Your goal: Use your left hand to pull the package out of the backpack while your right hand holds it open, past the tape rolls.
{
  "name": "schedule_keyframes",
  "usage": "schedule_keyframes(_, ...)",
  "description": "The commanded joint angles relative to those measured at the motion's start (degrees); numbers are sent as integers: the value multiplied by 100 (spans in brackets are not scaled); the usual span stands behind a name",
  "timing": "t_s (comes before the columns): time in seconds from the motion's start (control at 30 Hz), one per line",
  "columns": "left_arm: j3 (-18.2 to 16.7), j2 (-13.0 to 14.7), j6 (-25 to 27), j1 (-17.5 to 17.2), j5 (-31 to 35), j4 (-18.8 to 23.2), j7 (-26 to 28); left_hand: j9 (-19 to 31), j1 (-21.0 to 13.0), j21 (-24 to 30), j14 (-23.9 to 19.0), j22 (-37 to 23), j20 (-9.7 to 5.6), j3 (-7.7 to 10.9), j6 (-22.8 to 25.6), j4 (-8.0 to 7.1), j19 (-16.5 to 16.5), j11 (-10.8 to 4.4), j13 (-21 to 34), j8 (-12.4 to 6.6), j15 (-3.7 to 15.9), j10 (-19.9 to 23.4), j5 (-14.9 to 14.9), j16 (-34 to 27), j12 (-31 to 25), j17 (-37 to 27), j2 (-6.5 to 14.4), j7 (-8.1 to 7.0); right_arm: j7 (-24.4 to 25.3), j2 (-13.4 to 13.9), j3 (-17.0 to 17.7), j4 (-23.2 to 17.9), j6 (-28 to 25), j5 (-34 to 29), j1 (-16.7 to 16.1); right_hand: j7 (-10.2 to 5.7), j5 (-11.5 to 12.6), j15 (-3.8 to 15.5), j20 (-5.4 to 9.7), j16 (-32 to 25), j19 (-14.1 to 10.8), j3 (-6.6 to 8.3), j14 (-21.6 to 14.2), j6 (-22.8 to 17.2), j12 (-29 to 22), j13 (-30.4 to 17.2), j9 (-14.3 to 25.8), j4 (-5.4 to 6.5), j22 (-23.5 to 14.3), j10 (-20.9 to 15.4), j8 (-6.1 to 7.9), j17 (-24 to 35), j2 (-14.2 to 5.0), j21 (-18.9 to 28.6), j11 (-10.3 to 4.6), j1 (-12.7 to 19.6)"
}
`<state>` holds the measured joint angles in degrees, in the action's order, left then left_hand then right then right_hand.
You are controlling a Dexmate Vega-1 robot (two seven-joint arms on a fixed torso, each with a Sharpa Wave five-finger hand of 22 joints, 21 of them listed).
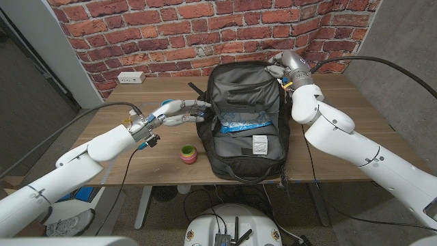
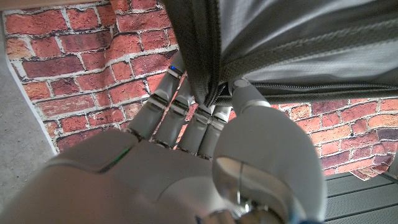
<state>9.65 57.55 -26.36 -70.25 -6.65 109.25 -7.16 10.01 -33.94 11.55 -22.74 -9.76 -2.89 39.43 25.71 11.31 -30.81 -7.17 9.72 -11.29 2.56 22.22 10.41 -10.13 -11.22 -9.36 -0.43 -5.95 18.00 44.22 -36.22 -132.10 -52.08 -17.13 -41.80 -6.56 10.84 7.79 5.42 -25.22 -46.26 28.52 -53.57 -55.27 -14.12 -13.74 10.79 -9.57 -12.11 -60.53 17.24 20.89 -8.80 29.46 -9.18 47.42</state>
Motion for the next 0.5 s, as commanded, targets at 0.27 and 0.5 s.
schedule_keyframes(0.27,350,135,-337,532,159,-66,-473,20,-323,53,-62,-24,-446,-51,43,-14,-178,-24,35,29,676,60,56,-6,9,-3,5,-35,-8,-118,-8,212,83,-18,125,1,32,463,687,18,-28,32,-65,-56,23,-16,32,2,-11,-55,-36,26,-28,67,4,68)
schedule_keyframes(0.5,409,105,-508,643,223,-92,-506,22,-436,44,-41,-28,-475,-73,74,-18,-173,-25,36,26,690,55,57,4,16,-4,1,-49,-22,-142,-21,256,103,-30,163,-1,35,466,687,32,-17,37,-56,-67,34,-19,33,0,-8,-46,-46,30,-25,84,-3,76)
